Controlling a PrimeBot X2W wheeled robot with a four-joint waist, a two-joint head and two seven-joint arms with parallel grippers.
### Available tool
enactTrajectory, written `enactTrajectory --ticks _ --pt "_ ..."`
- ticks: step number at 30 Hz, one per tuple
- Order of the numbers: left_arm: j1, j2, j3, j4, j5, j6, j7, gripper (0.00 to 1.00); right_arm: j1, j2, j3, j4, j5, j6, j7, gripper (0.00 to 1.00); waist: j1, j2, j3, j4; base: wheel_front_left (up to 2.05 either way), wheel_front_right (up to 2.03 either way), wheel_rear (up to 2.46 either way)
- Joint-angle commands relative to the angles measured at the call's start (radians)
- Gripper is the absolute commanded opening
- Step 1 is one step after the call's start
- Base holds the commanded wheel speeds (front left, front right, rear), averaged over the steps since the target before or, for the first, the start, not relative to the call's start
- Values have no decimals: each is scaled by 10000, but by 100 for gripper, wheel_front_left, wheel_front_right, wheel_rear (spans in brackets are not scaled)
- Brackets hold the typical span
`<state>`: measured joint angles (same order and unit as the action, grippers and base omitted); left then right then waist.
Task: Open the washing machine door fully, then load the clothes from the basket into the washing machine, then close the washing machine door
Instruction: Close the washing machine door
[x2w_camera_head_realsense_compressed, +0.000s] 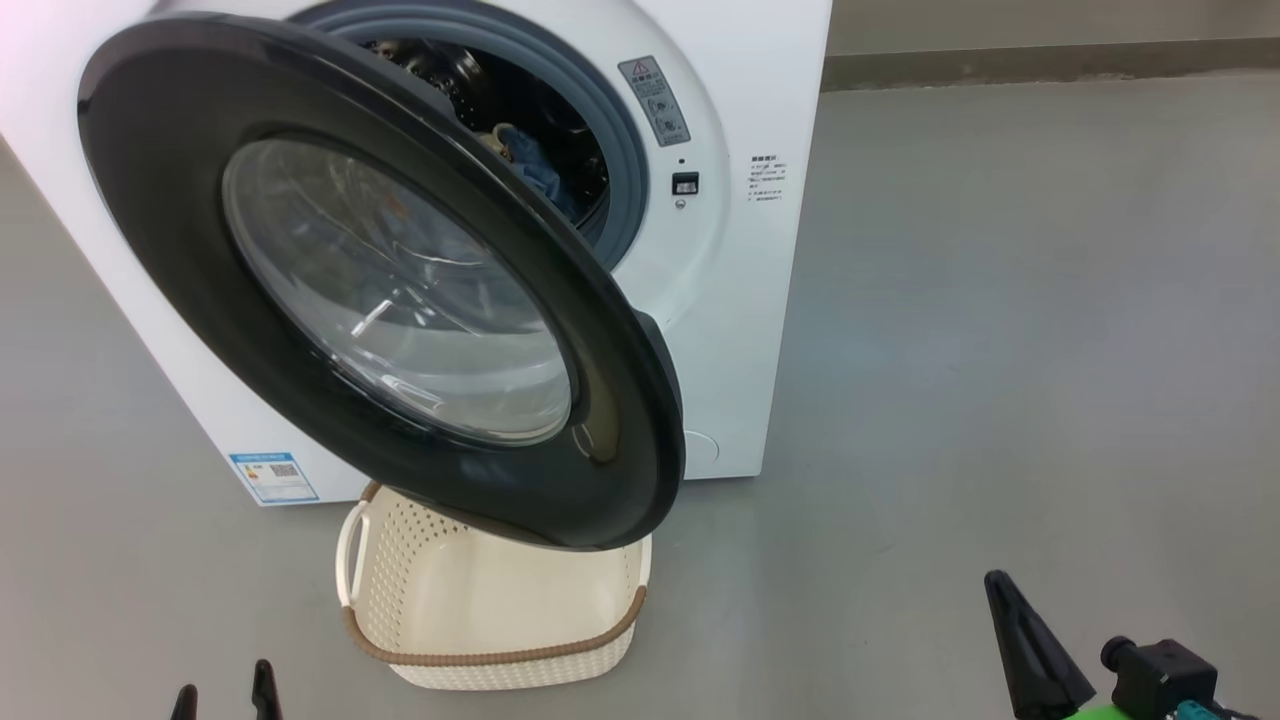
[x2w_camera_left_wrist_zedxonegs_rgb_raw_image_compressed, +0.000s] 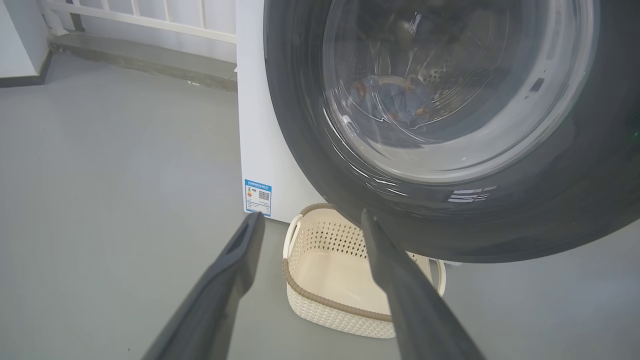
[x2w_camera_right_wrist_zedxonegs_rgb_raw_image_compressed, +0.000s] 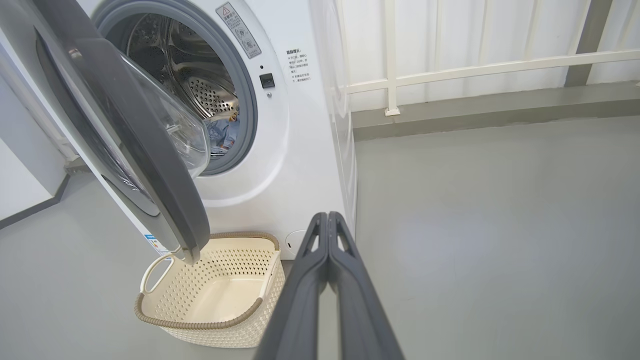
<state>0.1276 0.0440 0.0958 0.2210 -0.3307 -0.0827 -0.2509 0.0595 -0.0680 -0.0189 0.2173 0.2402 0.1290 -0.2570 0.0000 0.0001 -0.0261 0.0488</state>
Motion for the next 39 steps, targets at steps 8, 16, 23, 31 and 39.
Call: enactTrajectory --ticks 8,16,23,31,39 --pt "-261 63 245 -197 -41 36 -108 100 -1707 56 407 -1116 143 17 -48 0 0 -1 149 158 0 0 0" --pt "-454 63 -270 -144 -372 213 -109 100 -3868 163 1881 -2210 590 17 -48 0 0 -1 175 684 0 0 0" --pt "-468 63 -618 -141 -614 395 -109 100 -4484 174 4013 -2213 1013 17 -48 0 0 -1 290 1407 0 0 0" --pt "-705 63 -935 -94 -692 453 -109 100 -4257 170 4980 -180 953 17 -48 0 0 -1 664 2093 0 0 0" --pt "-816 62 -1188 -81 -798 540 -109 100 -4509 44 4569 717 1039 17 -48 0 0 -1 855 2269 0 0 0"
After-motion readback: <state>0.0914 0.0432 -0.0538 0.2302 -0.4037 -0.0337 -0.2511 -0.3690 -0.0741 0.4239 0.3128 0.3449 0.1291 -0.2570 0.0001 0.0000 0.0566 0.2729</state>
